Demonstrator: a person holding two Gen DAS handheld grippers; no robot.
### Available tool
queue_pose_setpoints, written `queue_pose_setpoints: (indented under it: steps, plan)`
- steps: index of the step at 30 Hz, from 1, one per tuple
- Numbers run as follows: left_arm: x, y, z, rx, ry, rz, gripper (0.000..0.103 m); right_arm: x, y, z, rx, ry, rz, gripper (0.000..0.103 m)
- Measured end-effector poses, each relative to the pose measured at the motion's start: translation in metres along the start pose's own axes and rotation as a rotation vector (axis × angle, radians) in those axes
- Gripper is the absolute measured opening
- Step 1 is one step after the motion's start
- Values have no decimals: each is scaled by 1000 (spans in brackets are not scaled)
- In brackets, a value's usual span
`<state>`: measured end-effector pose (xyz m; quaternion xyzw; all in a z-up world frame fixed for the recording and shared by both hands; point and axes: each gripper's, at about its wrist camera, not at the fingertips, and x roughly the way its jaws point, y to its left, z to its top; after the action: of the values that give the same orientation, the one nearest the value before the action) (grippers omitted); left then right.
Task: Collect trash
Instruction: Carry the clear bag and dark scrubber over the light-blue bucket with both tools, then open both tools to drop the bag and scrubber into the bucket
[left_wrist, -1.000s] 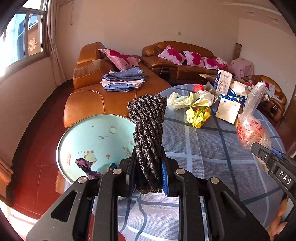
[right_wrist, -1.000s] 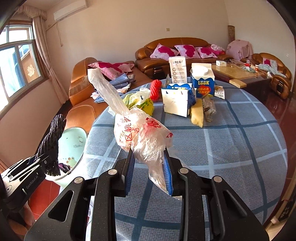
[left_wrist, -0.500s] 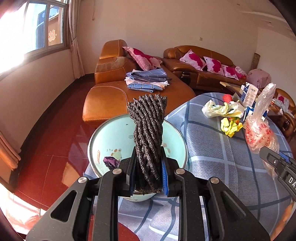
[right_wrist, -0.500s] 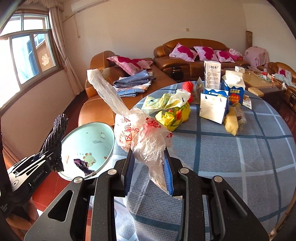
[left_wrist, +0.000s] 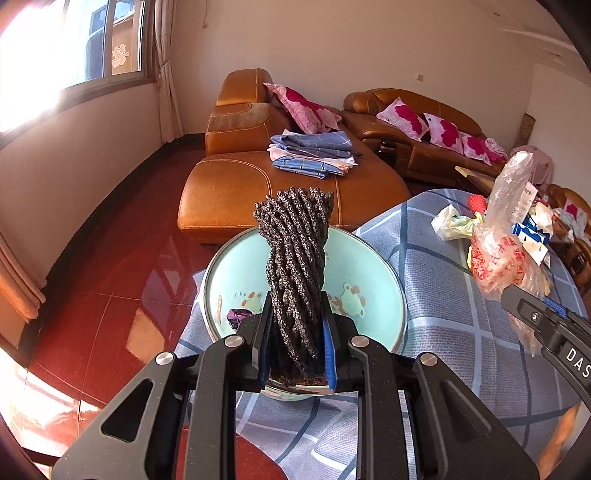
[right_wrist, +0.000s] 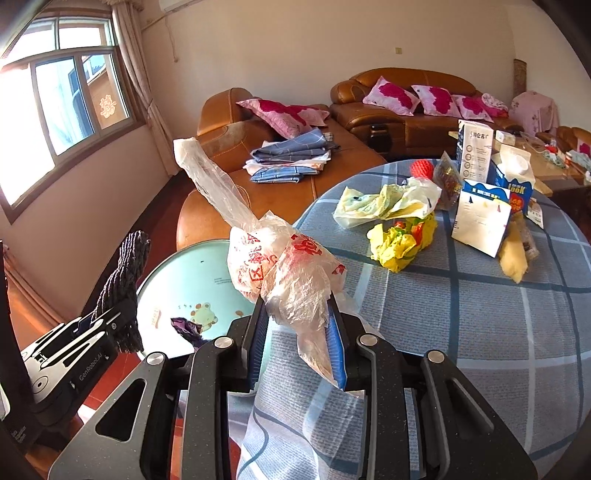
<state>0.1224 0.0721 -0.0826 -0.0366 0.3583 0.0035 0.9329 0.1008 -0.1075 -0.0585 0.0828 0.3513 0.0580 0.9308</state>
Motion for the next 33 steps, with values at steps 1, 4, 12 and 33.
queue_pose_setpoints:
  steps: [1, 4, 12, 33]
  plan:
    - [1, 1, 0, -1, 3, 2, 21, 3, 2, 1, 3, 5, 5, 30]
    - [7, 4, 0, -7, 13, 10, 21, 10, 9, 3, -1, 14, 14, 30]
    - [23, 18, -2, -36, 59, 17, 21, 20, 20, 3, -11, 37, 27, 31]
    - [45, 30, -10, -40, 140, 26, 22, 90, 43, 16, -2, 172, 70, 32]
